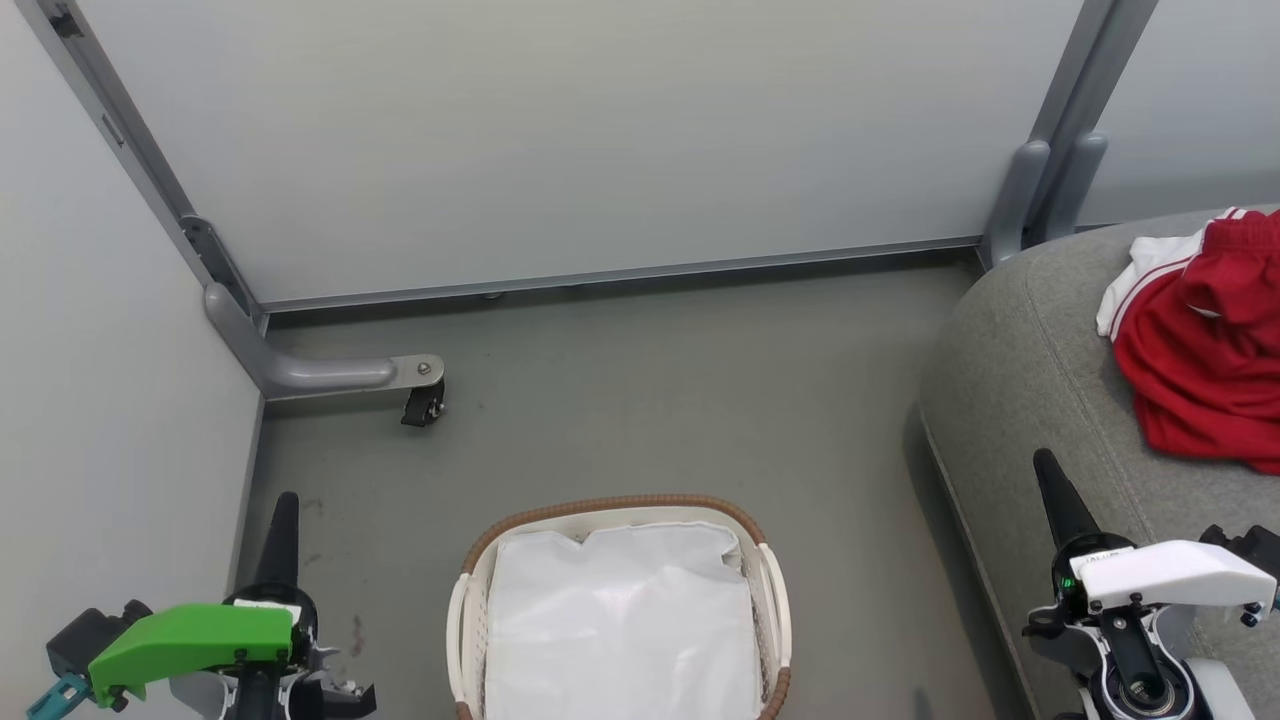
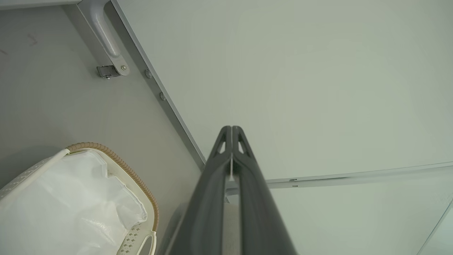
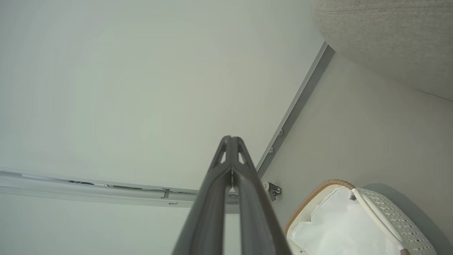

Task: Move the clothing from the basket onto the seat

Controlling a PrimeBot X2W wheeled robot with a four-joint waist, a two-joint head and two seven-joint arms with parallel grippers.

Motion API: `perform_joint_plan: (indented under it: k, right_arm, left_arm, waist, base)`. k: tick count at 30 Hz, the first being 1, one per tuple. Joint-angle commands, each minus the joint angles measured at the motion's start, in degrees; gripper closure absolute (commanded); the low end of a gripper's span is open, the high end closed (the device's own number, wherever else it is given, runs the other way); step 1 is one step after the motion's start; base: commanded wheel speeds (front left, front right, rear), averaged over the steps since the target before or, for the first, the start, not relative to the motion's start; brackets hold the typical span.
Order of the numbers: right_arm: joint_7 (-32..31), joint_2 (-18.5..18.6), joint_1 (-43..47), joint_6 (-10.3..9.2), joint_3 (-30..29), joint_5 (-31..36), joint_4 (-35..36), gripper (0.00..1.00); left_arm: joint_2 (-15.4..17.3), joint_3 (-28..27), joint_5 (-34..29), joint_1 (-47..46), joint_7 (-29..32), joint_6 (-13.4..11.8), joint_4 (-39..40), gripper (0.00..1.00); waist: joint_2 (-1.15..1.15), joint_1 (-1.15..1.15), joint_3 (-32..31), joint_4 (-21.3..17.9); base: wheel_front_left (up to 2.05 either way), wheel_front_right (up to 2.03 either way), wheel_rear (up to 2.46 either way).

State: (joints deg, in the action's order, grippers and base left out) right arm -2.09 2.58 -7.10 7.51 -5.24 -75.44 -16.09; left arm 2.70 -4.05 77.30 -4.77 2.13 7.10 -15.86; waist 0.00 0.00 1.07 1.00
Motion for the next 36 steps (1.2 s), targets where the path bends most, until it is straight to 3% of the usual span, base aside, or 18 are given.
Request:
perform_joint_plan:
  k: [1, 36]
  right_arm:
    - [-0.5, 0.3, 0.4, -0.02, -0.3, -1.4, 0.7, 1.0]
    - [-4.4, 0.5, 1.1, -0.04, -1.3, -16.2, 2.1, 1.0]
  left_arm:
    - [0.3, -0.5, 1.3, -1.3, 0.4, 0.3, 0.5, 1.0]
    - [0.3, -2.6, 14.5, -1.8, 4.4, 0.5, 1.9, 1.0]
  waist:
    - [0.0, 0.0, 0.0, 0.0]
    - [0.0, 0.0, -0.8, -0.9]
  base:
    - [0.0, 0.0, 0.0]
    - [0.0, 0.0, 0.0]
